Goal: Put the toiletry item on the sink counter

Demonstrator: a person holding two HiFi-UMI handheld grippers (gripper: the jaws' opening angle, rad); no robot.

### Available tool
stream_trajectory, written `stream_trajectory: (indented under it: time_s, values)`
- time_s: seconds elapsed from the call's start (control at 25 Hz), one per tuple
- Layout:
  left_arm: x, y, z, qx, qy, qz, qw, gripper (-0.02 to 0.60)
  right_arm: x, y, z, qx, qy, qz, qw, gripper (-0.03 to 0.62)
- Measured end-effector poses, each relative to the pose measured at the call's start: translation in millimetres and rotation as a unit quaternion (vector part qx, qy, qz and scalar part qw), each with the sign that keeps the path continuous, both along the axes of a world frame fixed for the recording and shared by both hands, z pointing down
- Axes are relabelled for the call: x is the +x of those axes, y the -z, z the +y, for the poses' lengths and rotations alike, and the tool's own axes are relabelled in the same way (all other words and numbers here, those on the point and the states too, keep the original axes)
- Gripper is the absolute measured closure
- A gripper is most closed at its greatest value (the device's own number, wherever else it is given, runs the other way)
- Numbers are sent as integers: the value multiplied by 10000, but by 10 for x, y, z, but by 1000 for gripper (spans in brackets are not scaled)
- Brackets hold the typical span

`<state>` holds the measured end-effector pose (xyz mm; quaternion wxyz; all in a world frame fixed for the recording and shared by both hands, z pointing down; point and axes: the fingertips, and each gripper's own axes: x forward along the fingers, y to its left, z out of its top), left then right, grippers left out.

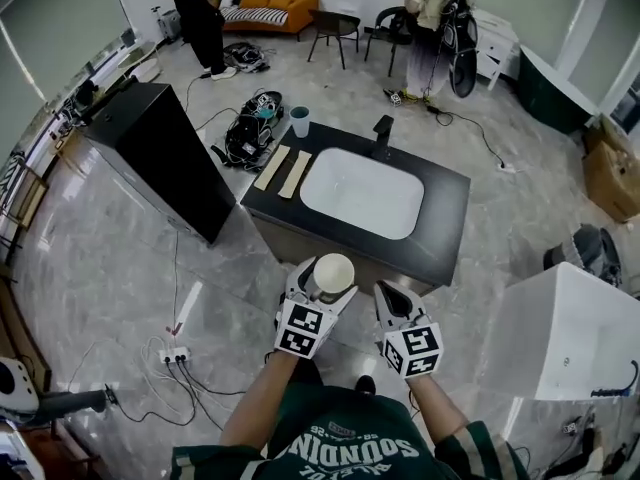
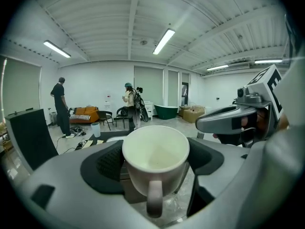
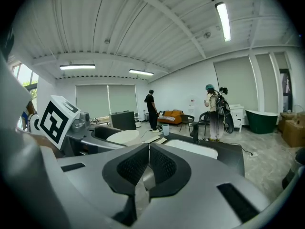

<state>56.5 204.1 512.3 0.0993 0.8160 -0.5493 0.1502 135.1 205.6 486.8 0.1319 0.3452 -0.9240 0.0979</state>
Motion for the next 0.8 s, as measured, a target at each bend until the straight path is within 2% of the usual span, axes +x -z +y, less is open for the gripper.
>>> stream_trajectory:
  time_s: [0.24, 0.8]
  values:
    - [-453, 50, -385, 39, -371, 50, 9993, 167, -458, 47, -301, 18, -339, 73, 9994, 551]
    - [-1461, 15, -829, 48, -897, 26, 9959, 167, -1505, 67, -698, 150, -821, 171, 9964, 551]
